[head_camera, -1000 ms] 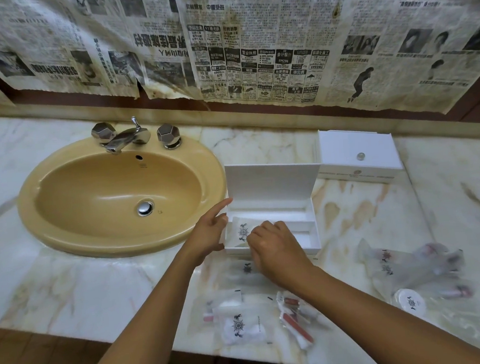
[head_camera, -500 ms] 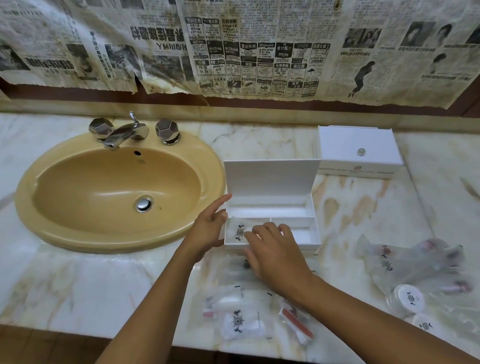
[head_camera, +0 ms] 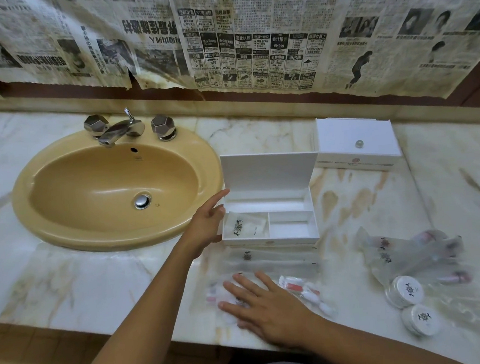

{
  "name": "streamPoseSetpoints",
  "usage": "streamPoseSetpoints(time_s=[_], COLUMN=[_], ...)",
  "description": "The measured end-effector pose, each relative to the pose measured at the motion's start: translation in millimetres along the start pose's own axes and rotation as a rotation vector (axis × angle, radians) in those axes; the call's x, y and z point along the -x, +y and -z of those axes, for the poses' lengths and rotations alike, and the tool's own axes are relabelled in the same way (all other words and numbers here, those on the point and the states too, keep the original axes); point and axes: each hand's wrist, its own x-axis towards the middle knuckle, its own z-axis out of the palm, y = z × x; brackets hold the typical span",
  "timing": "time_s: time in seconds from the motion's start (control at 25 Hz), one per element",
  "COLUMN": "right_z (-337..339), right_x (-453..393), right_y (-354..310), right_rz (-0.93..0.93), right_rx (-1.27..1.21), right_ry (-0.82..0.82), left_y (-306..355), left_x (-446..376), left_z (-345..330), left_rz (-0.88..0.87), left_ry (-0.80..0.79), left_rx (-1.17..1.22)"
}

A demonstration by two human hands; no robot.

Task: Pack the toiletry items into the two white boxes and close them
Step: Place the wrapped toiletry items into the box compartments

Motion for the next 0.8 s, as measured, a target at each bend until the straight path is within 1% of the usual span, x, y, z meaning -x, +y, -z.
streamPoseSetpoints(time_s=[0.12,0.36,0.52,0.6,0.72,0.76,0.8], right_z=[-0.4,8.9,9.5,18.2,52.1,62.3,73.0], right_x=[-4.0,-10.0,-10.7,-9.0,-18.3,-26.2,-35.5], right_y=[9.1,28.2,22.7,14.8,17.8,23.4,30.4], right_rz=[-0.034,-0.040,-0.057,-0.067,-0.157,-0.213,-0.275], right_rx=[0.008,0.002,-0.002,-0.029,-0.101,-0.115,-0.118], right_ry=[0.017,-0.021,0.028,0.133,0.415,0.466,0.480], left_y=[-0.1,0.9,1.3,1.5,2.6,3.8,4.3], left_x=[0.0,-8.1,-11.8,-11.7,-11.9,-11.1,-10.7], left_z=[-0.7,-4.5,-4.9,-4.3,-3.5,-3.2,-2.9], left_rz=[-0.005,-0.064,-0.063,-0.060,-0.049,-0.049,-0.048], left_ry=[-0.001,0.012,0.022,0.016,0.015,0.018,0.027], left_rx=[0.012,-0.045,-0.069,-0.068,-0.060,-0.069,-0.086])
